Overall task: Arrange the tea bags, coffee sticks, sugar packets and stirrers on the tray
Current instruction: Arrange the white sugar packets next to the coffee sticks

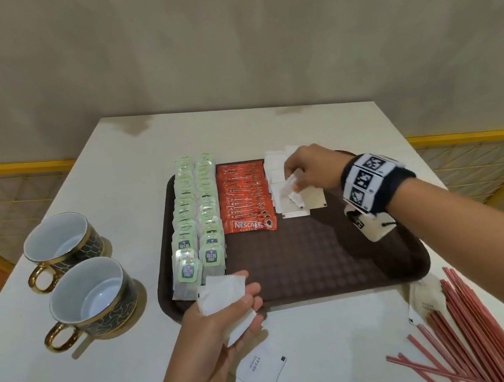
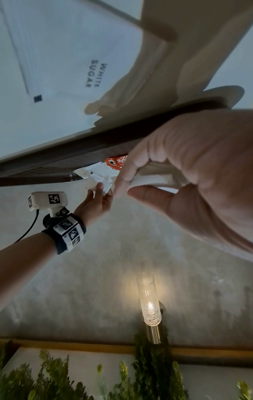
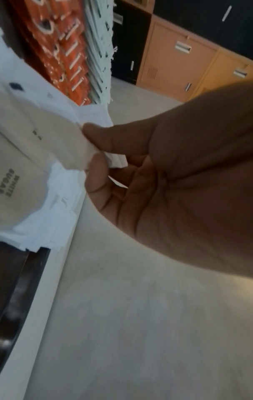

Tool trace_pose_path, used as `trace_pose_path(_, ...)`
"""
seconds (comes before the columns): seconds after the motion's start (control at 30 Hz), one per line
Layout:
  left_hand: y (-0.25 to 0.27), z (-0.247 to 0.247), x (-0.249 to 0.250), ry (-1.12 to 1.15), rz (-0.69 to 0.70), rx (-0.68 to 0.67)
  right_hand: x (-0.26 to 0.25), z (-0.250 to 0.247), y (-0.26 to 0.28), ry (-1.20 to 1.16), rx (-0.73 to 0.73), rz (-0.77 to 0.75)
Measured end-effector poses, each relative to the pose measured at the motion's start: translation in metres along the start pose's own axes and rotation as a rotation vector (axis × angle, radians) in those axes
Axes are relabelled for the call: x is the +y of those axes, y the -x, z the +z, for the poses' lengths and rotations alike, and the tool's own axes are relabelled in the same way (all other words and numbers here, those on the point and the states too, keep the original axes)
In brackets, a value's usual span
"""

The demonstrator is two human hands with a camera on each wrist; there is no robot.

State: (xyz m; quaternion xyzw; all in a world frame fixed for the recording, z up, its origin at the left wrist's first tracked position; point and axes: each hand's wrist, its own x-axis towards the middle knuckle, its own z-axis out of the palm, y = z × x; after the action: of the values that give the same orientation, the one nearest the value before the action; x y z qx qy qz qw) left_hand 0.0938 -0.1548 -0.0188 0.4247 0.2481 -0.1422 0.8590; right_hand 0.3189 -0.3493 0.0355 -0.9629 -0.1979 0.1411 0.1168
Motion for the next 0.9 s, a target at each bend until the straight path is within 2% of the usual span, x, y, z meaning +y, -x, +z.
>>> trace_pose_path(0.27,0.000,-0.005,0.003,0.024,0.017,0.043,0.010,0.020,-0.034,0.008,0.005,-0.008)
trace_pose_path(0.4,0.001,-0.006,0.001,0.029,0.010,0.059,0.022,0.004,-0.026,-0.128,0.031,0.017)
trace_pose_path(0.5,0.000,-0.006,0.001,0.035,-0.004,0.063,0.038,-0.010,-0.017,-0.227,-0.073,0.024)
trace_pose_path(0.6,0.001,-0.002,0.002,0.038,-0.018,0.058,0.048,-0.003,-0.008,-0.207,-0.167,0.076)
trace_pose_path(0.77,0.003,0.002,0.005,0.036,-0.027,0.051,0.057,0.020,-0.010,-0.148,0.014,0.163)
trace_pose_path(0.9,0.004,0.000,0.006,0.039,-0.035,0.060,0.059,0.025,-0.013,-0.041,0.094,0.170)
